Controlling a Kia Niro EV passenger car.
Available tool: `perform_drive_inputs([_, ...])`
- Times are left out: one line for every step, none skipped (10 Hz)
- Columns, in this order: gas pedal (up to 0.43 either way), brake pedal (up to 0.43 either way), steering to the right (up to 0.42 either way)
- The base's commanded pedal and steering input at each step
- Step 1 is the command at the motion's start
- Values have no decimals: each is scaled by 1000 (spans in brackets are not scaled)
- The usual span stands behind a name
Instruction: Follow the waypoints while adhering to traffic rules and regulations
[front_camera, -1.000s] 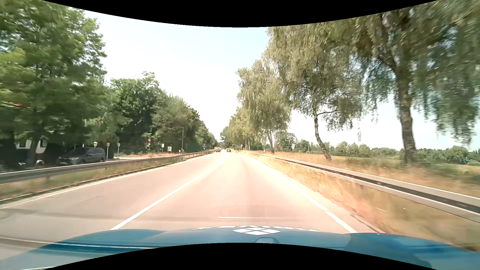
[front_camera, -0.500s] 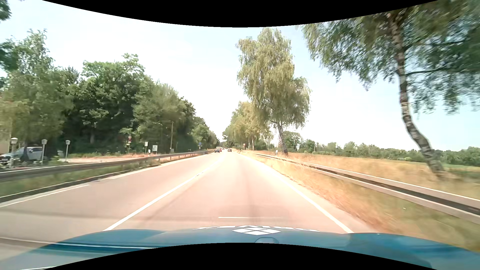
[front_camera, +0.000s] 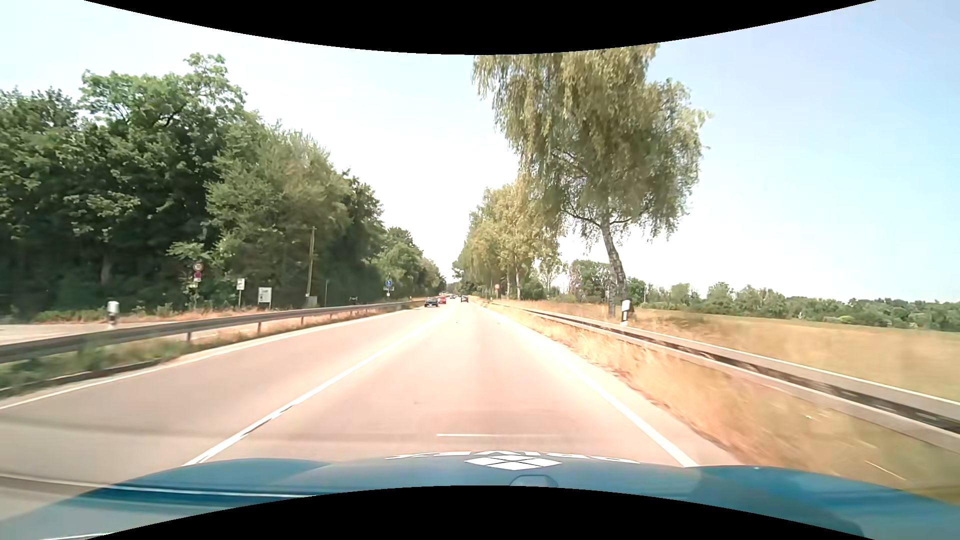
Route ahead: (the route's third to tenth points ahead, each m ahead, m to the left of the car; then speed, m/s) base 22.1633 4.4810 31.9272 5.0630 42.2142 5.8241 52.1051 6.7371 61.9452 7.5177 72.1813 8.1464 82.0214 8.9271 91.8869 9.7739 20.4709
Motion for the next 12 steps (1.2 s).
perform_drive_inputs([118, 0, -12])
perform_drive_inputs([118, 0, -13])
perform_drive_inputs([118, 0, -13])
perform_drive_inputs([118, 0, -12])
perform_drive_inputs([118, 0, -13])
perform_drive_inputs([118, 0, -13])
perform_drive_inputs([118, 0, -13])
perform_drive_inputs([110, 0, -12])
perform_drive_inputs([110, 0, -11])
perform_drive_inputs([110, 0, -10])
perform_drive_inputs([110, 0, -10])
perform_drive_inputs([110, 0, -9])
